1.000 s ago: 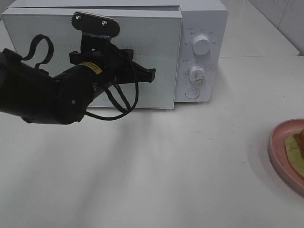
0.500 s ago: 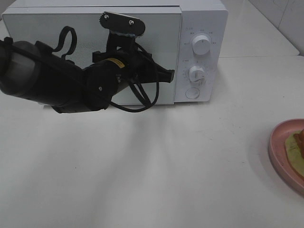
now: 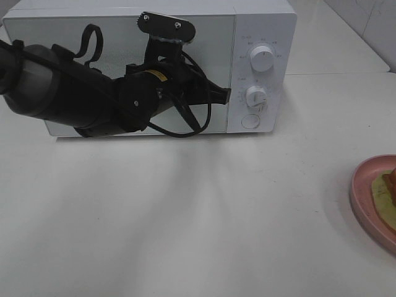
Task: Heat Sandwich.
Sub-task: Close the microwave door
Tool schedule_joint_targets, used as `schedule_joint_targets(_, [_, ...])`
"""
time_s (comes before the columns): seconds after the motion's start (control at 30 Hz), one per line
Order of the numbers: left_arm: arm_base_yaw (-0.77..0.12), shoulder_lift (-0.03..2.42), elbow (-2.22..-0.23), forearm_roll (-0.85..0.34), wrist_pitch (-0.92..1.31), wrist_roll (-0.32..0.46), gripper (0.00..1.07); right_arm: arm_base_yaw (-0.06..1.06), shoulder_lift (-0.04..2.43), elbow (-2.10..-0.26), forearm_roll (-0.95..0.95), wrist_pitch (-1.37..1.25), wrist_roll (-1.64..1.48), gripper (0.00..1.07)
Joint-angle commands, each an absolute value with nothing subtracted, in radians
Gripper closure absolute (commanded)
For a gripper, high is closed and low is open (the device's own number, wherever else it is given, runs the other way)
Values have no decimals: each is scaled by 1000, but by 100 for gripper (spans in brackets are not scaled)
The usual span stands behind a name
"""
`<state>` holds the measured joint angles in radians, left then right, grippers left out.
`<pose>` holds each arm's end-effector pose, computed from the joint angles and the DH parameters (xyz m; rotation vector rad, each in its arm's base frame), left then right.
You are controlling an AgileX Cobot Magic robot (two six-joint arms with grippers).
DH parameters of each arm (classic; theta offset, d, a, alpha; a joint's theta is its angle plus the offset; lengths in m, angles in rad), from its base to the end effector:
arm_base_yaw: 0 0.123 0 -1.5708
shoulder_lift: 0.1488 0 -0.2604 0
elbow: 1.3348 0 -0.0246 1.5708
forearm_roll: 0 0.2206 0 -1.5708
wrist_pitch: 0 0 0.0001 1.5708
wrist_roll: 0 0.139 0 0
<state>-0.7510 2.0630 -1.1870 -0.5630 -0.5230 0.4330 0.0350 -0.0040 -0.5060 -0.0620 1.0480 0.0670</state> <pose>0.3580 -0.2835 0.1484 0.4632 1.8474 -0.2999 0.0361 -0.0062 0.2445 0.0351 2.0198 -0.0092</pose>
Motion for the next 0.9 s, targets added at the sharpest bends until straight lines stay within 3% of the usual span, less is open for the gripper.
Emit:
schedule_joint_targets(0.03, [-745,2032,-1176,-607,-568,437,106,29,-31,-505,-58,1038,55,31])
schedule_joint_targets(0.37, [-798,1922,-1073,-608,-445,436,106,29,-31,-505,-58,1038,55,31])
schedule_joint_targets(0.53, [-798,1880,-1073,-608,-223,436,102,29,-31,-505,-58,1038,55,31])
schedule_joint_targets(0.67, [-798,1838,-1073,-600,-30,436,57,29,-31,-505,-58,1038,55,31])
schedule_joint_targets(0.7, [-798,1838,-1073,-600,-30,436,57,29,-31,-505,-58,1038,55,31])
schedule_joint_targets(0.73, [-798,1830,-1073,-600,42,433,26,29,-31,-505,-58,1038,55,31])
schedule_joint_targets(0.8, [-798,1825,-1073,-598,114,431,3,29,-31,-505,-58,1038,55,31])
schedule_joint_targets(0.9, [-798,1819,-1073,-586,187,431,3,29,-31,-505,-58,1038,55,31])
